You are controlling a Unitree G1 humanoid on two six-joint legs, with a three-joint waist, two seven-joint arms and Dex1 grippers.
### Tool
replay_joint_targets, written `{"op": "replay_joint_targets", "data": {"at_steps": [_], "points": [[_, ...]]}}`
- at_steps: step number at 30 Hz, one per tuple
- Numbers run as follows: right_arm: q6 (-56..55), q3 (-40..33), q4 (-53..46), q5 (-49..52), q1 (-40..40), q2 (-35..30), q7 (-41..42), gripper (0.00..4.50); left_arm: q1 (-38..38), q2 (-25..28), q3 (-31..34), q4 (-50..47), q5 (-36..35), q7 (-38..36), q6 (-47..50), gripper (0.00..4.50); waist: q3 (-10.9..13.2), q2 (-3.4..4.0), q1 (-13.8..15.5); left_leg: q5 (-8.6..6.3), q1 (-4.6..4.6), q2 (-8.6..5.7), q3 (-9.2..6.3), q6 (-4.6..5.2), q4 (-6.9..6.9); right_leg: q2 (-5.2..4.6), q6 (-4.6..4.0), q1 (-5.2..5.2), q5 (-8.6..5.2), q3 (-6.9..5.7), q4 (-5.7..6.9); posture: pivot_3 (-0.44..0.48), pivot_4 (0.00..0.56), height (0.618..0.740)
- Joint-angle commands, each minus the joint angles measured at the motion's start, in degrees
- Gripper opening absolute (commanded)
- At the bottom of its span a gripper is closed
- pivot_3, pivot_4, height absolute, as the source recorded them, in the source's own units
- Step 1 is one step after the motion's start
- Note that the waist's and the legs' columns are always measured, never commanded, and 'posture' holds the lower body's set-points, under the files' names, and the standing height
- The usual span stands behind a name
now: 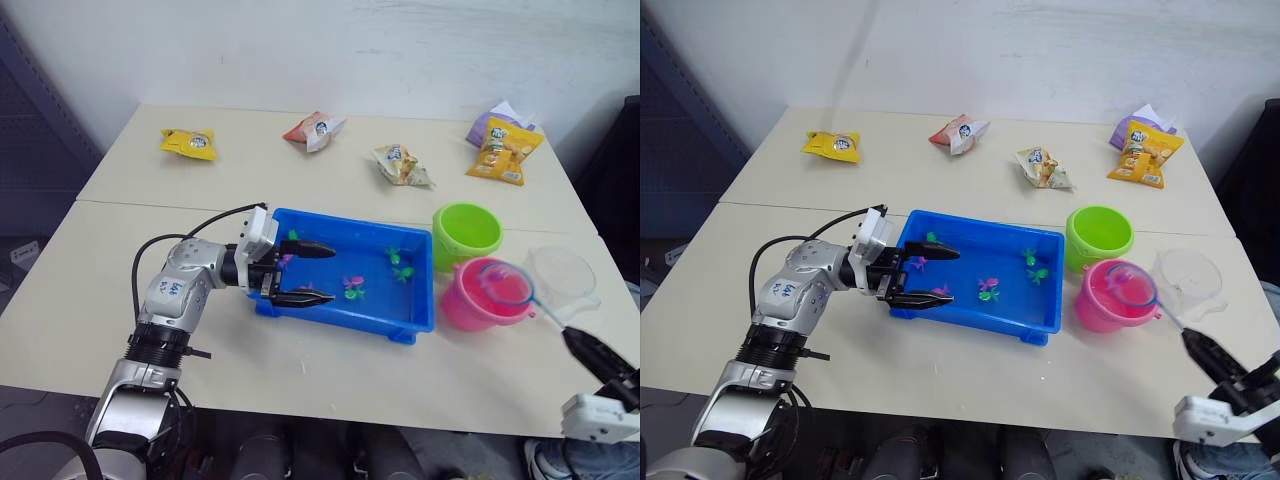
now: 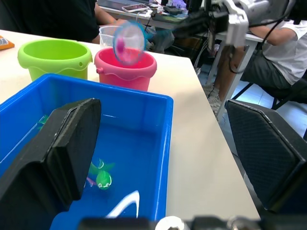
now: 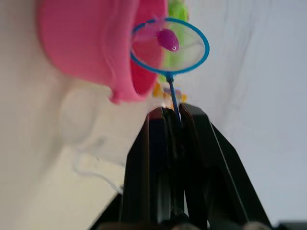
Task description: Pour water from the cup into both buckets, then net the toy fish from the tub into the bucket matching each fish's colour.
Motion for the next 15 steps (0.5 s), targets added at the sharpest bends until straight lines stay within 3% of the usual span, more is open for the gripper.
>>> {"op": "replay_joint_targets", "data": {"at_steps": [1, 11, 15], "points": [[2.47, -7.01, -2.7, 4.76, -0.92, -1.91, -1.24, 0.0, -1.24, 0.6, 0.72, -1.25, -0.31, -0.37, -0.15, 4.43, 0.0, -0.01, -0.19, 0.0, 0.06, 0.0, 0.05, 0.0, 0.0, 0.0, 0.0, 0.05, 0.0, 0.05, 0.0, 0.0, 0.15, 0.738], [3.17, 0.05, 2.21, -1.35, -1.54, -1.97, -4.64, 0.0, -1.88, 0.41, 0.73, -0.3, 0.09, -0.2, -1.1, 4.43, 0.0, -0.06, -0.28, -0.04, 0.4, 0.02, 0.07, -0.05, -0.17, 0.01, -0.04, 0.33, -0.03, 0.08, -0.07, 0.0, 0.15, 0.738], [3.18, -3.05, -0.85, -1.21, -0.82, -1.95, -7.33, 0.0, -1.96, 0.95, 1.17, -0.2, 0.18, -0.06, -1.33, 4.43, 0.0, -0.04, -0.41, -0.04, 0.4, 0.03, 0.08, -0.05, -0.19, 0.01, -0.05, 0.29, -0.04, 0.1, -0.05, 0.0, 0.15, 0.738]]}}
